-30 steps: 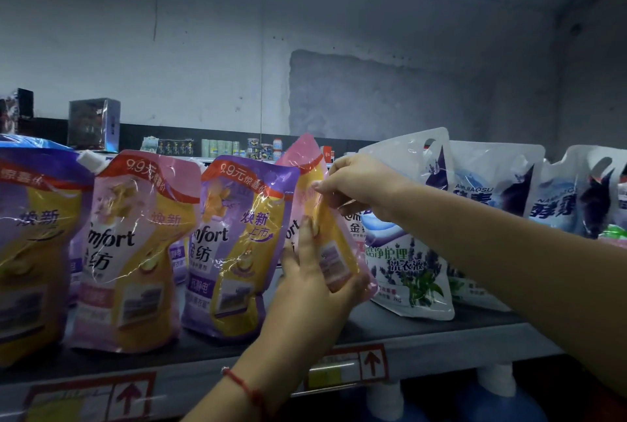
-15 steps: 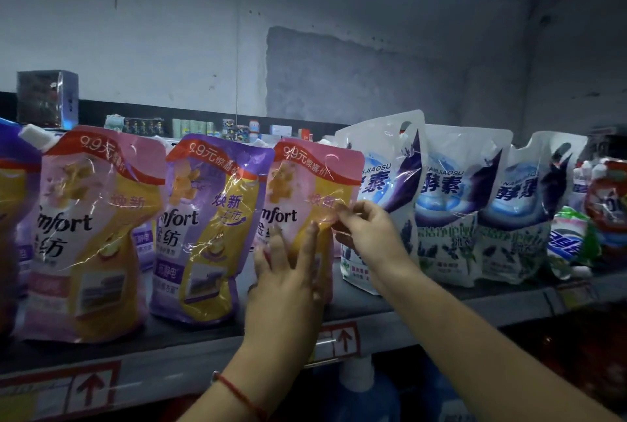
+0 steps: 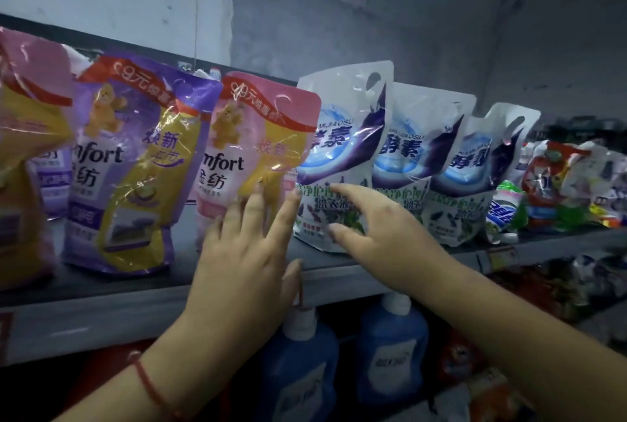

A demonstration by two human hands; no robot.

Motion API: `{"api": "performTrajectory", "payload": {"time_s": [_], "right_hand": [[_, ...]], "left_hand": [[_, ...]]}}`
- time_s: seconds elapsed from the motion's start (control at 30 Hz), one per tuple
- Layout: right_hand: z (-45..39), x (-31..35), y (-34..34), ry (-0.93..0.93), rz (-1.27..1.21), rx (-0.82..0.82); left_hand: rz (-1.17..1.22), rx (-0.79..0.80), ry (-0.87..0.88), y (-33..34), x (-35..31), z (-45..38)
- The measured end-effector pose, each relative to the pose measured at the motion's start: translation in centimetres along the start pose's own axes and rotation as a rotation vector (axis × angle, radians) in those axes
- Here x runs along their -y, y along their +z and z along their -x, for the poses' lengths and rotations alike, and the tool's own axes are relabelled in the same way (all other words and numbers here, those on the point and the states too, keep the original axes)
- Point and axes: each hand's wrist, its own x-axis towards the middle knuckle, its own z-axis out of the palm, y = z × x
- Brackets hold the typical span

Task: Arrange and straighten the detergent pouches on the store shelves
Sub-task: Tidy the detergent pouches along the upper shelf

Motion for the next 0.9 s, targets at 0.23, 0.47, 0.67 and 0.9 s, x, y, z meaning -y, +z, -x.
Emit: {"api": "performTrajectory", "payload": {"time_s": [0.23, 0.47, 0.67, 0.9], "right_hand": [[6.2, -8.4, -7.1, 0.006, 0.286, 0.203], [13.1, -20.3, -15.8, 0.135, 0.257, 0.2], [13.8, -27.3, -20.8, 0.217, 0.273, 0.275], [10.5, -32.6, -20.6, 0.155, 0.345, 0.24]], "left_hand": [[-0.164, 0.203, 0.041, -2.3, -11.4, -2.0], [-0.018, 0.382, 0.105, -0.1, -26.1, -4.0], [-0.05, 0.392, 0.154, 1.4, -33.7, -6.7], [-0.109, 0.37, 0.192, 4.7, -36.7, -10.3]]}}
